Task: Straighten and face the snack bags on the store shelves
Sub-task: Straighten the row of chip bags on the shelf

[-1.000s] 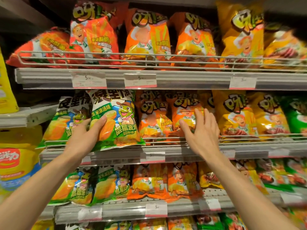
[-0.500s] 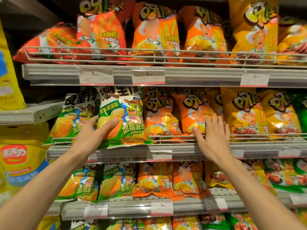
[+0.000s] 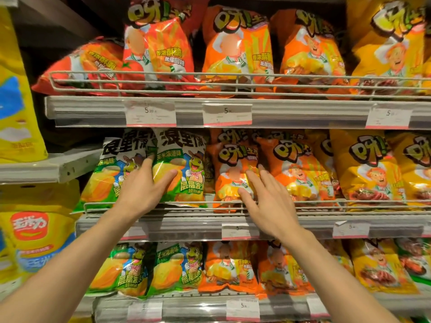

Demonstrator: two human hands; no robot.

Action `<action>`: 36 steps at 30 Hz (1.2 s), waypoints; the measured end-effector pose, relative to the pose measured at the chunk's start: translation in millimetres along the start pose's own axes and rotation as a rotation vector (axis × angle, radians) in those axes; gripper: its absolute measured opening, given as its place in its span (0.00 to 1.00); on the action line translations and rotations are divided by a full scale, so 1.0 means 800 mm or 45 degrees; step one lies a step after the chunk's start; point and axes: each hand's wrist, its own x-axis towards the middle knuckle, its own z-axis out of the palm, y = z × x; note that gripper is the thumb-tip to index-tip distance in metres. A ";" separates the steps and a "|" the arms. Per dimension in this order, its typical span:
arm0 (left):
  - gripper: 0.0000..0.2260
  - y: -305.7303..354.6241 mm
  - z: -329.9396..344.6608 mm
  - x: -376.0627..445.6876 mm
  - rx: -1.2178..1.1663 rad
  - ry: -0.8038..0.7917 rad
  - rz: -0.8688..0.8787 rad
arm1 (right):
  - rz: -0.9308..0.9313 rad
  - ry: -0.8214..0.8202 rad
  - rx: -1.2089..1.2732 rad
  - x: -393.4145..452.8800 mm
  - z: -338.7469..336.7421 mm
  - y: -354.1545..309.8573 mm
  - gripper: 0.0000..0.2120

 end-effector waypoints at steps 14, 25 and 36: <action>0.25 0.005 0.007 -0.005 0.002 -0.027 0.040 | 0.072 -0.032 0.091 0.007 -0.012 -0.012 0.38; 0.23 0.008 0.020 0.001 -0.096 0.074 -0.044 | 0.201 0.219 0.306 0.015 -0.023 -0.006 0.26; 0.22 -0.007 0.018 0.006 -0.221 0.142 -0.032 | 0.342 -0.016 0.178 0.032 -0.013 -0.029 0.48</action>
